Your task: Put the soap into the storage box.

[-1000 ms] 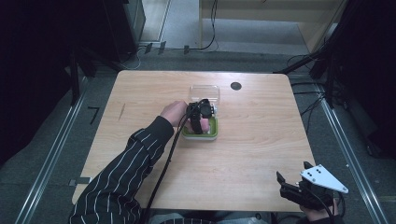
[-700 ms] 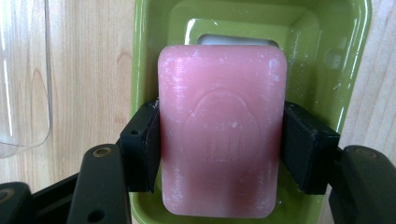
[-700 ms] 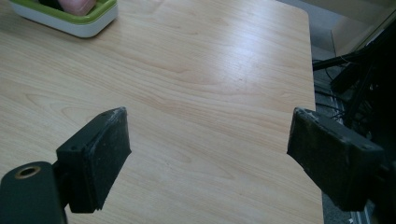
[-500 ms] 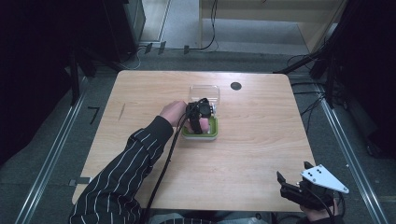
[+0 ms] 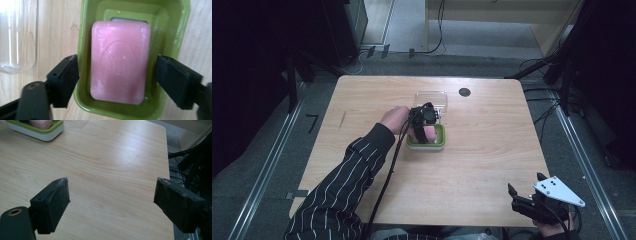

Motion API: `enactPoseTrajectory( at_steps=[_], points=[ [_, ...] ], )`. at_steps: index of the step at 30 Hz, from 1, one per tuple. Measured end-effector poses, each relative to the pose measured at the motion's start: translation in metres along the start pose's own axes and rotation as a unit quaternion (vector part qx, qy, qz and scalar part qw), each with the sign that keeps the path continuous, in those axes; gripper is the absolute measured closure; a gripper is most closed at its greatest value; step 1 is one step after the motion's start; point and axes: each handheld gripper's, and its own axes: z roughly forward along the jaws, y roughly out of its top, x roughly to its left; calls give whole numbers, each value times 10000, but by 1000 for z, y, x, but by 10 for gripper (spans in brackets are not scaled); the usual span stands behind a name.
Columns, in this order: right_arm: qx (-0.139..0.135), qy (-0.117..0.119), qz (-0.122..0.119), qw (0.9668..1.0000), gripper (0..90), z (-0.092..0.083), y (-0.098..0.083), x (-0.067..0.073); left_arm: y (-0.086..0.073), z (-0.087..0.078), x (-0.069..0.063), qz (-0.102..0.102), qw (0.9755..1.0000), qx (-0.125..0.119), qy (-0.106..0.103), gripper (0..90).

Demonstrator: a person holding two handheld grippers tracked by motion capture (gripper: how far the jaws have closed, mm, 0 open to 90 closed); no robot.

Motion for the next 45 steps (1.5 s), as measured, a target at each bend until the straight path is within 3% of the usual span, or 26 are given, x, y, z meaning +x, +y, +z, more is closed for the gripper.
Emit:
enactPoseTrajectory(
  at_steps=[5, 11, 14, 24, 37, 45],
  points=[
    [-14, 18, -5, 10000, 135, 1, 1, 0, -1, -6, -3, -324, 9994, 82, -126, 83],
    [-25, 35, -22, 10000, 135, 2, 2, 1, -5, -16, -7, -805, 9966, 119, -116, 34],
    [-39, 51, -39, 10000, 134, 3, 2, 1, -9, -22, -10, -923, 9956, 109, -78, 24],
    [-63, 88, -69, 9999, 135, 5, 4, 2, -18, -32, -27, -1094, 9938, 201, -75, 19],
    [-79, 145, -91, 9998, 135, 7, 6, 3, -41, -41, -50, -1568, 9873, 254, -36, 18],
    [-91, 172, -119, 9997, 135, 8, 7, 5, -57, -46, -66, -1731, 9844, 314, -31, 18]
  ],
)
